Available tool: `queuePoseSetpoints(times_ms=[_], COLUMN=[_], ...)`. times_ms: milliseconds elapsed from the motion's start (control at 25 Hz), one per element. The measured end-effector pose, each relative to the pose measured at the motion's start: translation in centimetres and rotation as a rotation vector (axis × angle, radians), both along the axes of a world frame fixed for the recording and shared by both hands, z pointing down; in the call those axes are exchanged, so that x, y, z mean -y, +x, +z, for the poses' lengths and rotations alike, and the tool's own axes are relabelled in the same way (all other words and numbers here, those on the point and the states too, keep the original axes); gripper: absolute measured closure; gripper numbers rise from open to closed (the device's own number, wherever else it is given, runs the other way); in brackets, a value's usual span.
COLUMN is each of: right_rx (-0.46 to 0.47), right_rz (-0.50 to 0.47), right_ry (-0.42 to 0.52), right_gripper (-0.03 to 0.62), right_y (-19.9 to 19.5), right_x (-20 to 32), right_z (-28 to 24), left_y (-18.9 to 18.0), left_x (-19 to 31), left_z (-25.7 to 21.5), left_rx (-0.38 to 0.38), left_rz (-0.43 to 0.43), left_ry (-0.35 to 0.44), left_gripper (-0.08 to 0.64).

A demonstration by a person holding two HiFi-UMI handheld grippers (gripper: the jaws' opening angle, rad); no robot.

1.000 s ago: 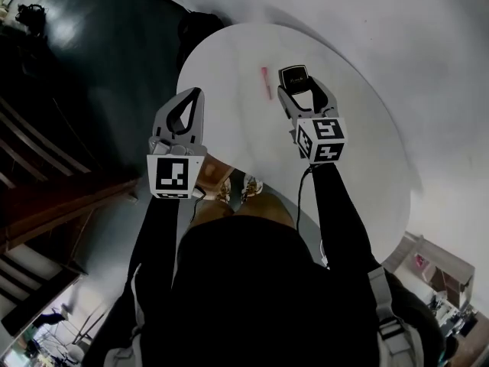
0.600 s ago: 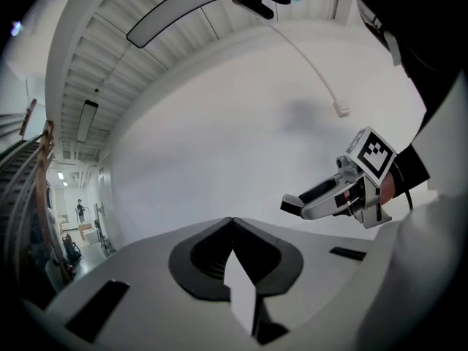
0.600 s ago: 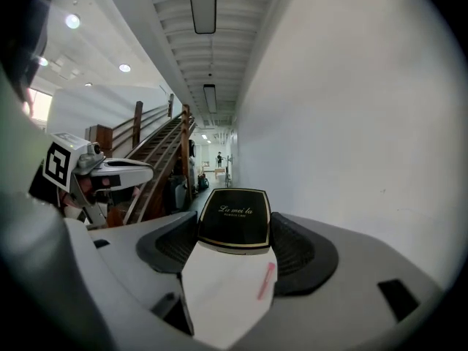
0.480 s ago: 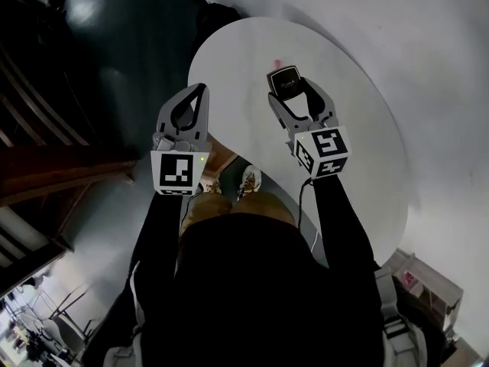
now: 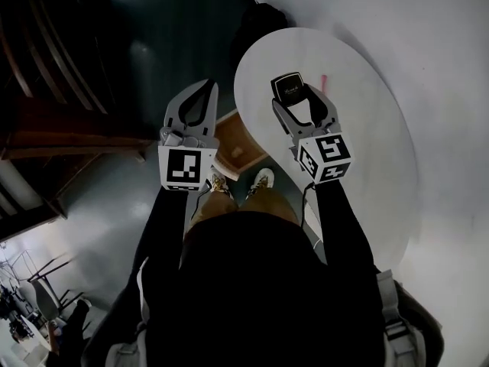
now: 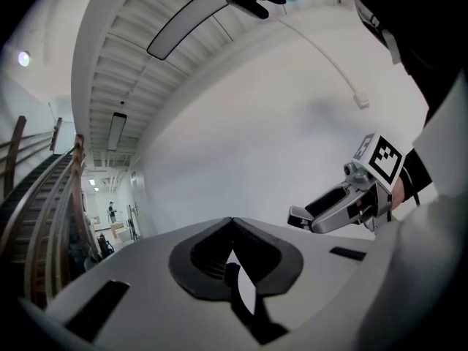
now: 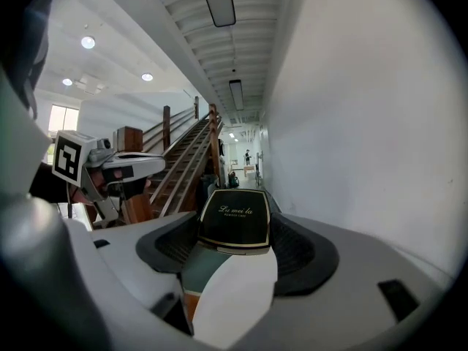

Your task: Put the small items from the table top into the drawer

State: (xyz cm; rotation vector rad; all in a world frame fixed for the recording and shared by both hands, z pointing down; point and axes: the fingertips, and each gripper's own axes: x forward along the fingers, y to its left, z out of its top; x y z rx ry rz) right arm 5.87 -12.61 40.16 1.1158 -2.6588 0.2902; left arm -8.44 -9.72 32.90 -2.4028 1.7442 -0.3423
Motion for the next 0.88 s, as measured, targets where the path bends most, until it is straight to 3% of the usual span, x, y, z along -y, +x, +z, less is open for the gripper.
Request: queuePoseSetpoints(times_ms=[280, 600, 880], right_rx=[-0.061, -0.188, -0.291], right_rz=[-0.118, -0.303, -0.355], right_ry=[-0.098, -0.286, -0.401], right_gripper=[0.27, 0.27, 0.27], right_y=[-6.3, -14.0, -17.0], right_x=[-1.8, -7.5, -10.9], right_z=[4.9, 15.7, 24.2], left_y=[-3.2, -7.5, -10.7], left_x=[-0.6, -1.3, -2.4], left_z=[1.8, 5.4, 7.8], left_rx=[-0.016, -0.015, -0.03], left_rz=[-0.039, -0.068, -0.078], left_ry=[-0.039, -0.111, -0.152], left_gripper=[0.545, 0.545, 0.545])
